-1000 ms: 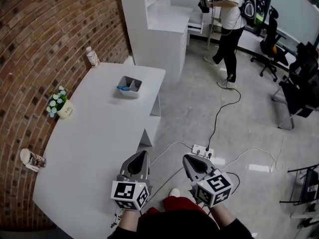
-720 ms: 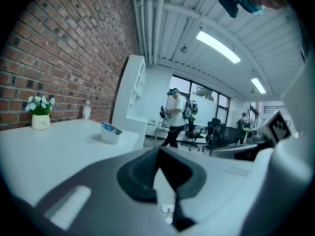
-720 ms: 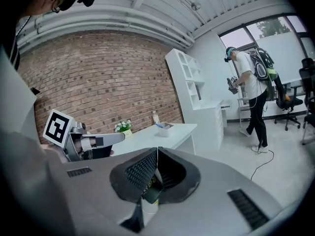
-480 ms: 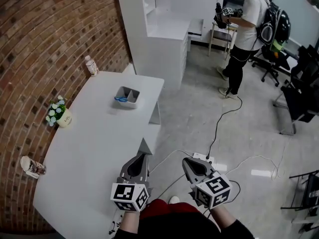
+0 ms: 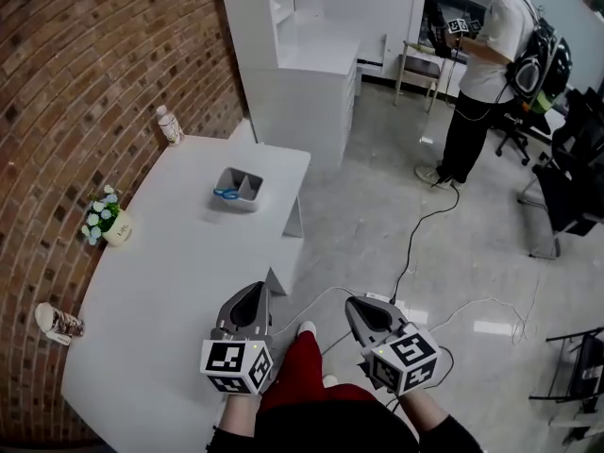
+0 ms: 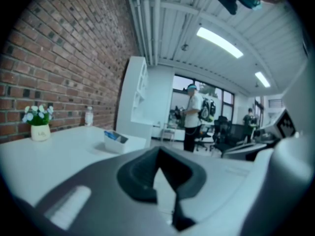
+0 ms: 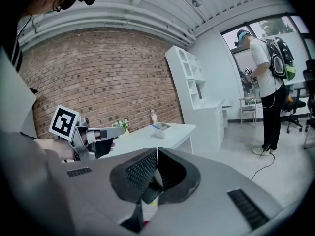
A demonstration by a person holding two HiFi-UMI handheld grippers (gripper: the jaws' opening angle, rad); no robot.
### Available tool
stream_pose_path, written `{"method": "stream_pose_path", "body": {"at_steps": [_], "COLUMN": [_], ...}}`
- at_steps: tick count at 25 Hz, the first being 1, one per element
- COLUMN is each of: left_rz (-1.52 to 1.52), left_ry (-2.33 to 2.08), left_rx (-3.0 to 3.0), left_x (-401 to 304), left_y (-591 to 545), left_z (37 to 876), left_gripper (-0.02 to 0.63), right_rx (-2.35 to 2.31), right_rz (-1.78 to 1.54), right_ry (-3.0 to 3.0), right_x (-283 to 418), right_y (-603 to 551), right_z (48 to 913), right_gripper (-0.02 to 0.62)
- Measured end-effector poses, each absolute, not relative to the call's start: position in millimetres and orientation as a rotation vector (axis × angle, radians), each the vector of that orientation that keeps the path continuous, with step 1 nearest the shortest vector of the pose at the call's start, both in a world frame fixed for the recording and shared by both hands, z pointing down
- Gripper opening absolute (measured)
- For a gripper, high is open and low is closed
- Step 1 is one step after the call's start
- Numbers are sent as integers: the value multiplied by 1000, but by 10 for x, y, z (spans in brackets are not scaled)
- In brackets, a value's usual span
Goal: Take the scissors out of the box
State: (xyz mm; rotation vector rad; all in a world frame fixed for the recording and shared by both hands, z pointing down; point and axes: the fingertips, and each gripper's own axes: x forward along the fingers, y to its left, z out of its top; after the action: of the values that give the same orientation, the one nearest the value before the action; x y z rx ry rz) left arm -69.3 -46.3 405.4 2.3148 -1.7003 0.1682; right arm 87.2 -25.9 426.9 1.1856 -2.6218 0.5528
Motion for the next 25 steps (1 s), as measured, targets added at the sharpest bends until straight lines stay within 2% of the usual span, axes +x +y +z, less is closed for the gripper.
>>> {"method": "stream_pose_path", "body": {"at_steps": [25], "left_rz": [227], "left_ry": [-1774], "left_rx": [2158], "left_x": [-1450], "left_y": [-1881], "left_z": [4368], "left_gripper": [5], "right_rx": [1002], "right_rz": [559], "right_ry": [-2629], "right_x": [-3], "right_y": [-1719], "right_z": [4443], "right_gripper": [9]}}
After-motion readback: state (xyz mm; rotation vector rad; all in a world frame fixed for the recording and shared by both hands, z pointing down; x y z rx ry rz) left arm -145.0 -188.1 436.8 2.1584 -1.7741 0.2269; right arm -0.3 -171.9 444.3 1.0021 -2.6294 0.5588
